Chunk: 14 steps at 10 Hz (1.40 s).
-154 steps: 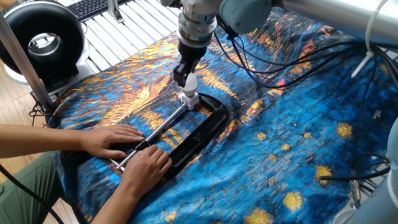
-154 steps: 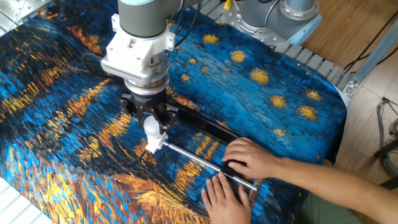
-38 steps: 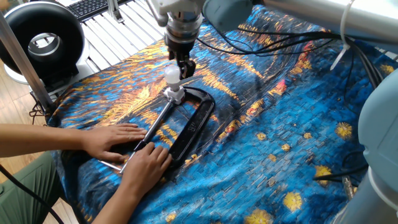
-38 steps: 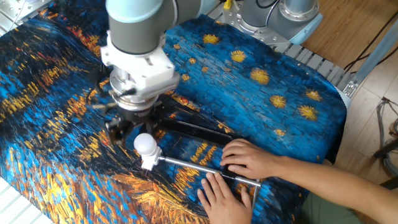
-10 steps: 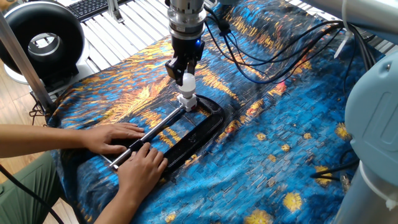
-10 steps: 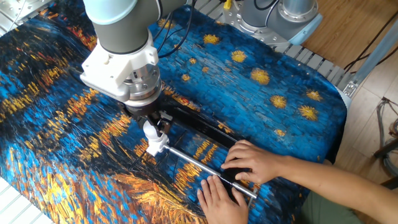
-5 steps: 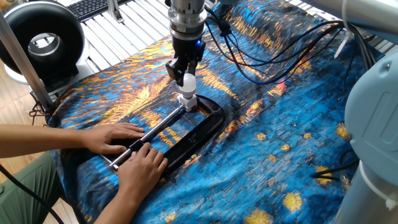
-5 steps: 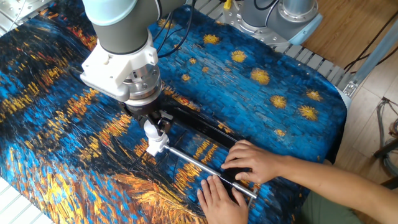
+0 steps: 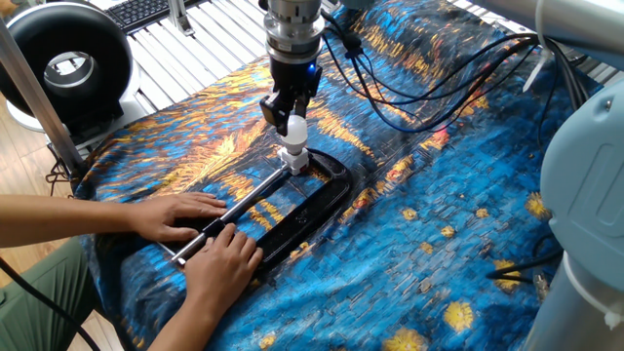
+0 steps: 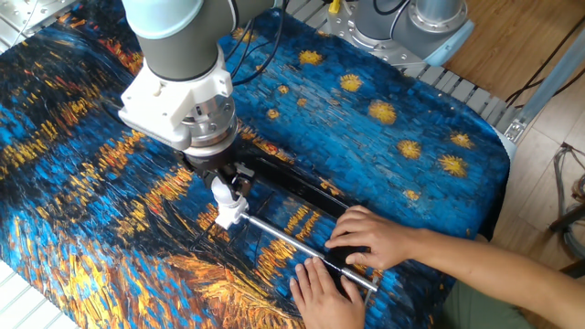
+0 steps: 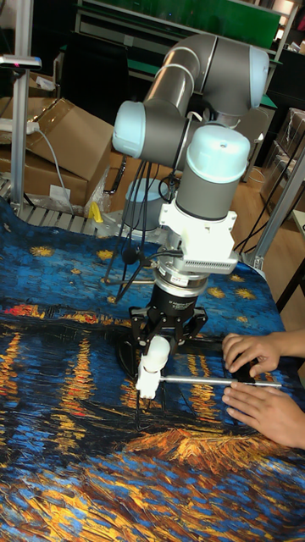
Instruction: Take out the light bulb by rotating it
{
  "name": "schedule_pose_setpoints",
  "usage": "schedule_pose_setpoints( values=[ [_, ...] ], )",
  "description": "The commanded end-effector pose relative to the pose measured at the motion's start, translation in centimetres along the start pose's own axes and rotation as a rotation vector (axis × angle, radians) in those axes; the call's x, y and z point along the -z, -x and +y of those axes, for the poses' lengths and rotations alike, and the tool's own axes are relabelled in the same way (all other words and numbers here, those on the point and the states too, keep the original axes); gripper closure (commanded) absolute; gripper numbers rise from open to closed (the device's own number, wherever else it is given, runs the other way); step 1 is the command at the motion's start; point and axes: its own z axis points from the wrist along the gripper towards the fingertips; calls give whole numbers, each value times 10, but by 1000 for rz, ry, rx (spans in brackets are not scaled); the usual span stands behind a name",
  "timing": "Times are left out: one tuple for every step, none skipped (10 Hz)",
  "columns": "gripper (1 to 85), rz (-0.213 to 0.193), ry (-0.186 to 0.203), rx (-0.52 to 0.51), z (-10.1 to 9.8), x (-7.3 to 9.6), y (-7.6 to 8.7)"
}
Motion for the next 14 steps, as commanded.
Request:
schedule_pose_setpoints(
  values=[
    [330,-19,24,2,5,-3,3],
    [313,-34,31,0,8,-6,5],
    [313,-31,30,1,8,-7,5],
    [323,-29,31,-3,8,-6,4],
    [337,-26,30,-5,8,-7,3],
    [370,-24,27,-8,7,-7,2],
    [380,-25,27,-8,6,-7,2],
    [383,-26,30,-5,7,-7,2],
    [390,-25,27,0,6,-7,1],
    [413,-26,27,3,5,-6,1],
    [440,-23,13,14,1,-6,0],
    [477,-27,9,16,0,-5,1],
    [513,-34,-7,34,-4,-5,3],
    [550,-35,-15,47,-5,-5,4]
  ],
)
